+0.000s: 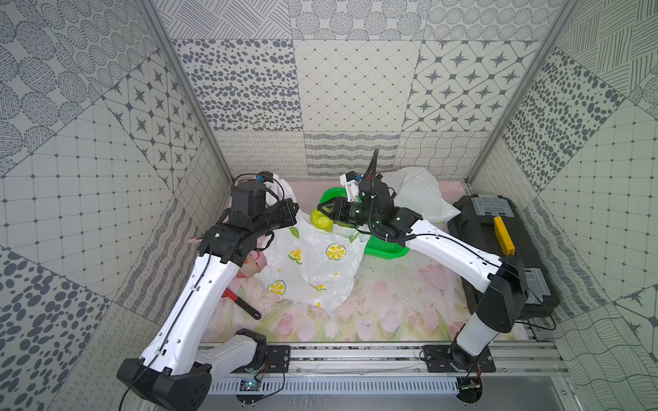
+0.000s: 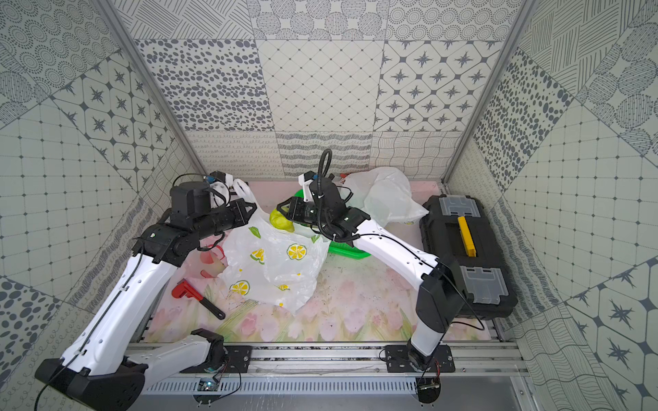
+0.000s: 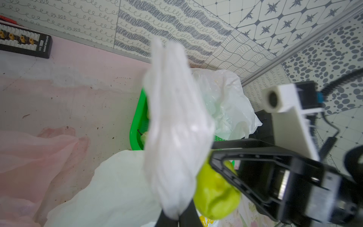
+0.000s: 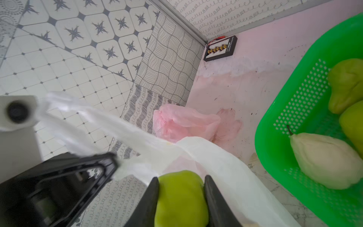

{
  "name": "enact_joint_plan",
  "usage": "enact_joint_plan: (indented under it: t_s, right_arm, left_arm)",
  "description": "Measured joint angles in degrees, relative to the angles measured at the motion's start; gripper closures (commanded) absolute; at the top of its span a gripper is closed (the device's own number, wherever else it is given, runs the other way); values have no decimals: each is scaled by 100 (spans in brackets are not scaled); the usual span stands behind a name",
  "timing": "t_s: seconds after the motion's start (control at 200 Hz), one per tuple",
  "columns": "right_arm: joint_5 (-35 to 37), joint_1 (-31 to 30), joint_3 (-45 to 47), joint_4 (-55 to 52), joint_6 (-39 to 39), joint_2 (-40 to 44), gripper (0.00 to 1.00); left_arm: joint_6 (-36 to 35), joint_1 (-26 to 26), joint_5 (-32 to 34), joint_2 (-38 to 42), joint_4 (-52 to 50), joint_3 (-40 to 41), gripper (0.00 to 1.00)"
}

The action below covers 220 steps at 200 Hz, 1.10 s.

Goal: Place the pears into plastic bags & tie knots
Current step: Place the pear in the plastic bag.

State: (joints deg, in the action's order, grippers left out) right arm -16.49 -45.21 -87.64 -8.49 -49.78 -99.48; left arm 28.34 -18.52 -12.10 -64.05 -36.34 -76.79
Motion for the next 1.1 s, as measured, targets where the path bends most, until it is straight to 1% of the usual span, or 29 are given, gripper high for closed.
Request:
enact_joint_plan:
  t_s: [0.09,0.205,0.285,0.375,0.445,0.525,0.555,0.705,0.755,0.865,0.961,1.056,1.101]
  right_arm:
    - [-4,-9,26,313,-234,-330,79]
    - [-68,-35,234,697,-546,-448,80]
    - [-42,-57,422,761,-662,-450,77]
    - [208,-136,546,579,-538,-450,74]
    - [422,-179,605,391,-348,-450,68]
    - [614,-212,625,140,-90,-450,56]
    - [662,-219,625,52,-7,-450,53]
    - [739,-219,568,-297,487,-450,37]
    - [723,-216,503,-444,616,-450,34]
    - [651,-188,334,-706,837,-413,31]
    - [549,-133,181,-992,986,-245,31]
    - [374,-22,94,-1285,1075,205,34]
    - [271,107,92,-1390,1082,525,37]
  left_arm:
    - [-2,-70,-57,0,-9,-4,100]
    - [-4,-120,-90,-4,-11,-4,100]
    - [-7,-133,-114,-28,-11,0,100]
    - [-7,-140,-146,-68,-9,22,100]
    - [-4,-146,-168,-98,-9,46,100]
    - [-7,-162,-210,-138,-7,76,100]
    - [-9,-164,-221,-149,-9,83,100]
    - [-50,-166,-227,-184,-7,111,100]
    - [-55,-166,-227,-188,-7,131,100]
    - [-74,-166,-216,-190,-9,177,100]
    - [-103,-162,-160,-186,-15,203,100]
    - [-136,-81,-59,-144,-39,245,100]
    - [-149,-4,11,-96,-50,280,100]
